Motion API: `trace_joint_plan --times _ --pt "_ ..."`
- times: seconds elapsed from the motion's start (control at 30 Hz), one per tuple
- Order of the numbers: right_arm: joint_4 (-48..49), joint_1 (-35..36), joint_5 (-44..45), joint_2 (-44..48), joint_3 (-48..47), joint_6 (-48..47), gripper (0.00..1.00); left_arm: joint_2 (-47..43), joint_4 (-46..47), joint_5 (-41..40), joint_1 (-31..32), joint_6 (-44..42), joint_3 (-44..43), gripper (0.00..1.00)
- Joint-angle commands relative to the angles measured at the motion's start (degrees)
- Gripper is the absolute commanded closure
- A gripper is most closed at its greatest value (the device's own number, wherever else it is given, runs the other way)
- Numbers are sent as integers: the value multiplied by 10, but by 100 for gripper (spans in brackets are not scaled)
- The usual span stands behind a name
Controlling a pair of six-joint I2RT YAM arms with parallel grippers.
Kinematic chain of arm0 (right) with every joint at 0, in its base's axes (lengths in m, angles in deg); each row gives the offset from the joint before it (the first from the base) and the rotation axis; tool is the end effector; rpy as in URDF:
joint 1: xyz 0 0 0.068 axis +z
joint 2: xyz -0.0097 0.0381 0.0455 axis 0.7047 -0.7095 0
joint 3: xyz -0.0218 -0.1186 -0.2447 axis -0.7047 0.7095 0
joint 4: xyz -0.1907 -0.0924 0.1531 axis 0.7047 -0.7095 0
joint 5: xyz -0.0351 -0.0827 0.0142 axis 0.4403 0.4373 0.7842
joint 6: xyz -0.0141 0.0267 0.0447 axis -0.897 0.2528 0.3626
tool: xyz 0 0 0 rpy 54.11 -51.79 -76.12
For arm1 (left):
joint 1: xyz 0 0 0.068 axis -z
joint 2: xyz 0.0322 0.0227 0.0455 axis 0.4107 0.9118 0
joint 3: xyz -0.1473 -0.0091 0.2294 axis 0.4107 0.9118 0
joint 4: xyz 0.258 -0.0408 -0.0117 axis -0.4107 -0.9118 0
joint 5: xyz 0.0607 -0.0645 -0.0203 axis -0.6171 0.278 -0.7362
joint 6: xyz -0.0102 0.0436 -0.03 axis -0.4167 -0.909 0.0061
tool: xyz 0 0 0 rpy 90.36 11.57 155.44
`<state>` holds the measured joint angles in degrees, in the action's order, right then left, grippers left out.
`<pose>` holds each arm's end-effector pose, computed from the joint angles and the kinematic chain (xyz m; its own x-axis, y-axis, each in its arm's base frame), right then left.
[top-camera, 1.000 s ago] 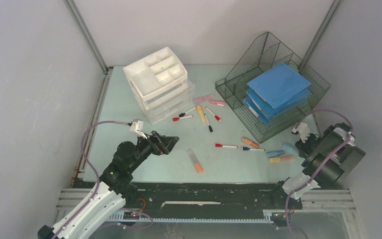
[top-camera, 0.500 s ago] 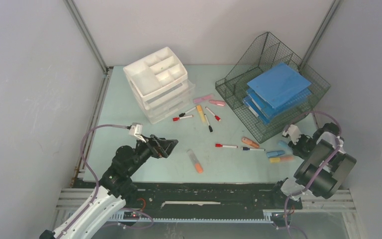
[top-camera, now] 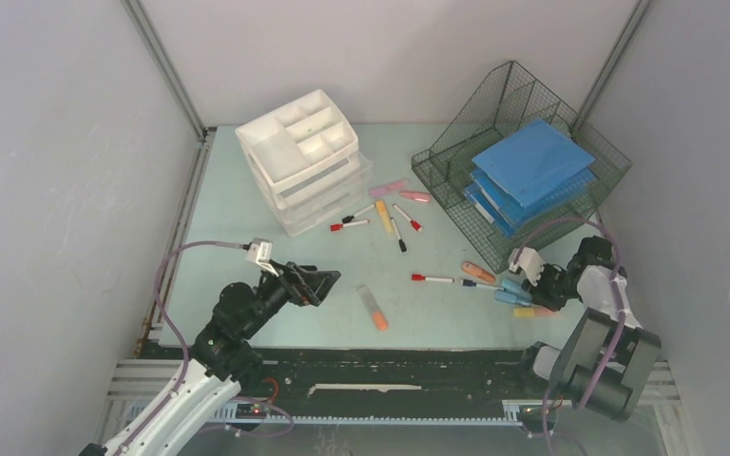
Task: Organize the desk
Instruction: Pick up the stationery from the center of the board.
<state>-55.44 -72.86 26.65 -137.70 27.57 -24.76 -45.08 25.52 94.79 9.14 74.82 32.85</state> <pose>0.1677 -0.0708 0.1603 -0.3394 -0.8234 -0.4548 -0.8664 0.4618 -0.1896 0.1011 -0.0705 0.2157 -0.4479 -0.4550 -0.7697 0.4414 0.6361 -0.6329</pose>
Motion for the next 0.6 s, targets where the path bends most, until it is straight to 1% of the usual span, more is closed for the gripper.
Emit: trace_joint_plan --times 0.0,0.2,0.37,0.43,0.57 --pt "-56 20 -32 49 0 6 95 -17 11 17 3 -9 7 0" --pt "-74 66 -31 101 4 37 96 -30 11 30 4 -4 15 0" --pt "-101 126 -25 139 4 77 96 -38 30 47 4 14 29 0" --pt "-109 158 -22 164 4 104 96 -42 55 57 4 30 41 0" --pt "-129 249 -16 206 -7 182 96 -35 150 86 4 88 80 0"
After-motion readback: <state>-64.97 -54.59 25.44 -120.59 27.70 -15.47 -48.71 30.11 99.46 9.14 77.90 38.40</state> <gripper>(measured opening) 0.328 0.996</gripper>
